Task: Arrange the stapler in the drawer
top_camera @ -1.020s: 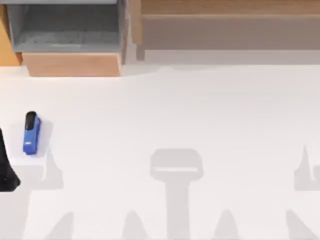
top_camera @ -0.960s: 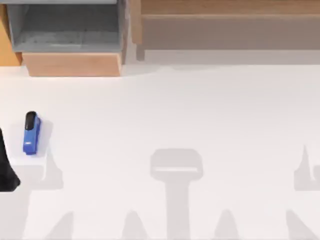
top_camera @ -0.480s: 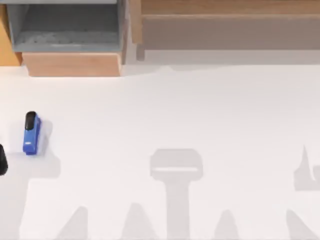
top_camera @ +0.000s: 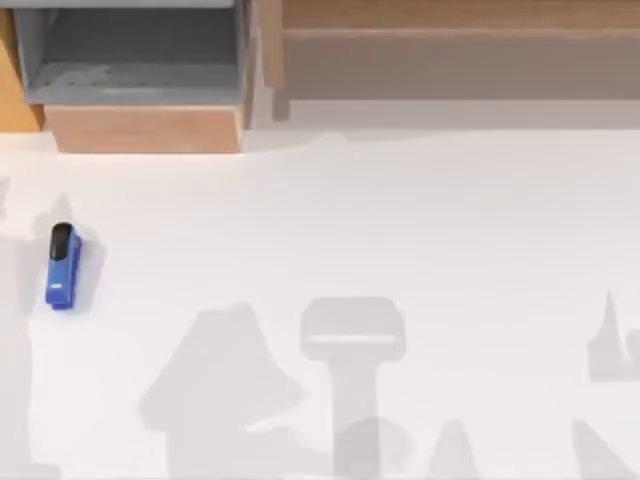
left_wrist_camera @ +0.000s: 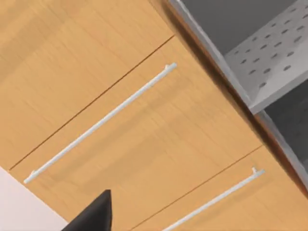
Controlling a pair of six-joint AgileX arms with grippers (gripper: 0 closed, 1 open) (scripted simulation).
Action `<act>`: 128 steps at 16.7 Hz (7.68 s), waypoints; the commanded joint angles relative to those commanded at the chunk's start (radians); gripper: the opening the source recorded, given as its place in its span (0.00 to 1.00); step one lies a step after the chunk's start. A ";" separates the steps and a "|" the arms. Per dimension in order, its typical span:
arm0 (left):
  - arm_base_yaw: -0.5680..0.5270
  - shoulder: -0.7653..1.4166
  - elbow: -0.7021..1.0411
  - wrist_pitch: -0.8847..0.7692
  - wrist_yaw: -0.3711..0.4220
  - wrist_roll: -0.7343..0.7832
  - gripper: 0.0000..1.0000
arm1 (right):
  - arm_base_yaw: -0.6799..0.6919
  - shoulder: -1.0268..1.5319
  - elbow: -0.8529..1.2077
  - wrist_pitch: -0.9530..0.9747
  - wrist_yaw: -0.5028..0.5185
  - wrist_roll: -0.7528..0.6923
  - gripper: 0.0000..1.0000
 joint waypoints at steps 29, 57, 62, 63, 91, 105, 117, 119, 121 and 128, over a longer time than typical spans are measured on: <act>0.143 1.356 0.756 0.620 0.204 0.868 1.00 | 0.000 0.000 0.000 0.000 0.000 0.000 1.00; 0.143 1.373 0.774 0.602 0.200 0.863 0.00 | 0.000 0.000 0.000 0.000 0.000 0.000 1.00; 0.180 1.308 0.632 0.676 0.234 0.865 0.00 | 0.000 0.000 0.000 0.000 0.000 0.000 1.00; 0.189 1.291 0.590 0.695 0.243 0.864 0.00 | 0.000 0.000 0.000 0.000 0.000 0.000 1.00; 0.395 1.092 0.092 0.967 0.449 0.879 0.00 | 0.000 0.000 0.000 0.000 0.000 0.000 1.00; 0.429 1.069 0.052 0.998 0.482 0.879 0.60 | 0.000 0.000 0.000 0.000 0.000 0.000 1.00; 0.429 1.069 0.052 0.998 0.482 0.879 1.00 | 0.000 0.000 0.000 0.000 0.000 0.000 1.00; 0.427 1.069 0.053 0.998 0.482 0.879 1.00 | 0.000 0.000 0.000 0.000 0.000 0.000 1.00; 0.438 1.063 0.041 1.006 0.492 0.880 1.00 | 0.000 0.000 0.000 0.000 0.000 0.000 1.00; 0.472 1.051 -0.005 1.032 0.530 0.882 1.00 | 0.000 0.000 0.000 0.000 0.000 0.000 1.00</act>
